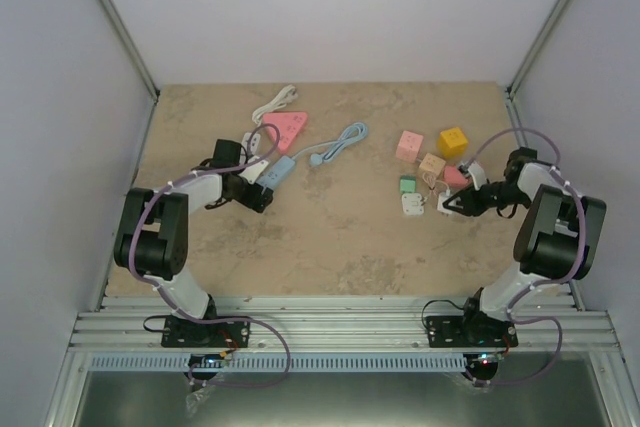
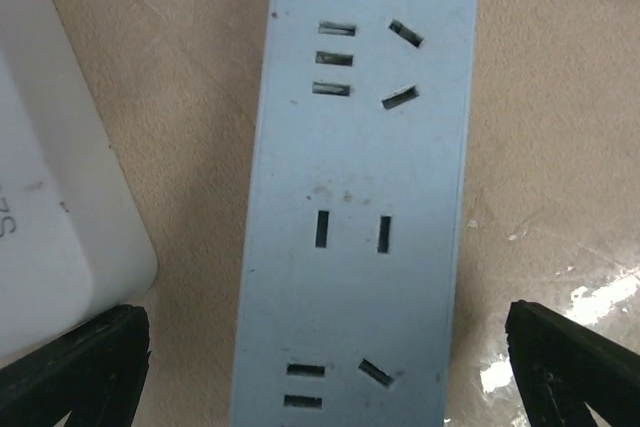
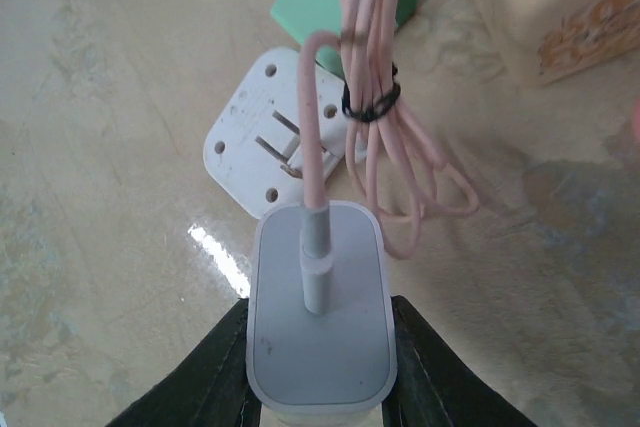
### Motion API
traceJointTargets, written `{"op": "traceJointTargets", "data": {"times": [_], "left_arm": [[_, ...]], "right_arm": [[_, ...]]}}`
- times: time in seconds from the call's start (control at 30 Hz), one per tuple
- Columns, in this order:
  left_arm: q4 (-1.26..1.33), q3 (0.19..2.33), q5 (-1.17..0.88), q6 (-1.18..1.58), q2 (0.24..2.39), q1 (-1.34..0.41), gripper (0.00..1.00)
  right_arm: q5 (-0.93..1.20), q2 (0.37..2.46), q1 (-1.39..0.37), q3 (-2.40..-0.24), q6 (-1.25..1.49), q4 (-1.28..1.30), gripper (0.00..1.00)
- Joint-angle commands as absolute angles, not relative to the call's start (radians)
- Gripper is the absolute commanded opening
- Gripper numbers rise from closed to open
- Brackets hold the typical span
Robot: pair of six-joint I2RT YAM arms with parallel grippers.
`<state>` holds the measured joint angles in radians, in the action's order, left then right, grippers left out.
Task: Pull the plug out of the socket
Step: Place the plug at the center of the board.
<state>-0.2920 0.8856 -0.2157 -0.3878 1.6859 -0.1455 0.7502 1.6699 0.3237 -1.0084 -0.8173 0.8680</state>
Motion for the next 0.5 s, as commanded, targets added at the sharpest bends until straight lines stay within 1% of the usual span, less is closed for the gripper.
{"op": "traceJointTargets", "data": {"times": [0.0,0.37,0.47], "left_arm": [[-0.286,0.915,-0.193,-0.396,1.666,-0.141,1.0],[-0.308,0.947,-0.183,-0.408,1.591,-0.141,1.0],[-0.315,0.959,-0.179,-0.407,1.577,-0.141,1.0]], "right_arm": [[0.744,1.717,0.333,-1.0,-0.85,0.876,0.04],[0.695,1.794,0.362,-0.993,-0.807,0.841,0.13],[0.681,1.8,0.384,-0.992,-0.8,0.829,0.21]]}}
